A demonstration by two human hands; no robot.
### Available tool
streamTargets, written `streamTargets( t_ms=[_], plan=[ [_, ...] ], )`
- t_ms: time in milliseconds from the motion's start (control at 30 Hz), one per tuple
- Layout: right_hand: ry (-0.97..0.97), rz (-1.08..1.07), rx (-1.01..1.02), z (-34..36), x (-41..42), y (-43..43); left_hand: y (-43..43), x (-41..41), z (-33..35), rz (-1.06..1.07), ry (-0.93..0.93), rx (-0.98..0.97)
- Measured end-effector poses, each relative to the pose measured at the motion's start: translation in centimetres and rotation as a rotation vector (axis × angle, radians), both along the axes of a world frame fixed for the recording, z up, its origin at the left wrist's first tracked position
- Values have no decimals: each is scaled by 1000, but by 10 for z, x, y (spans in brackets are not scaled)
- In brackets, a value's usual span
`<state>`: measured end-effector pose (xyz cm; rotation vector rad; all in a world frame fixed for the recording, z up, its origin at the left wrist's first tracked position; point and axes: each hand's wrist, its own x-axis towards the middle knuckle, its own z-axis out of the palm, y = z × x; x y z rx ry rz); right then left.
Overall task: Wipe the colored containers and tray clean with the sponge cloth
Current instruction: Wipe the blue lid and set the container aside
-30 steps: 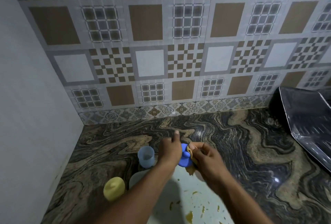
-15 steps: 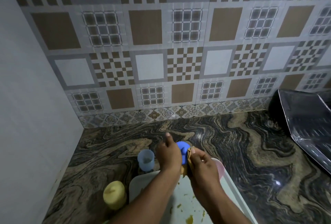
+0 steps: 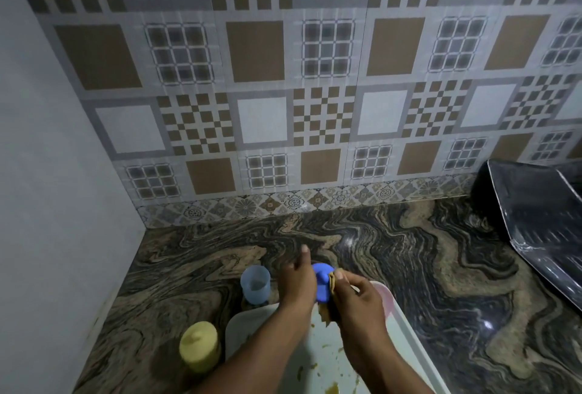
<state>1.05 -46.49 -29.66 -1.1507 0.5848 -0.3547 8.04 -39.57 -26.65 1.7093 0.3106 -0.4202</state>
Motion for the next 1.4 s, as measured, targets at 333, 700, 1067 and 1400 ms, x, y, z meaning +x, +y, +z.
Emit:
streamTargets(
  t_ms=[333,700,1067,1400],
  plan=[
    [-17,-65,122,3,6,17,-1,9,-1,110,-125,55],
    [40,89,13,1,19,2,68,22,-26,-566,-764,257],
    [172,217,-109,-8,42,11,126,51,-53,-426,-784,386],
    [138,241,-32,-10,40,23,109,47,-62,-518,-619,176]
  ],
)
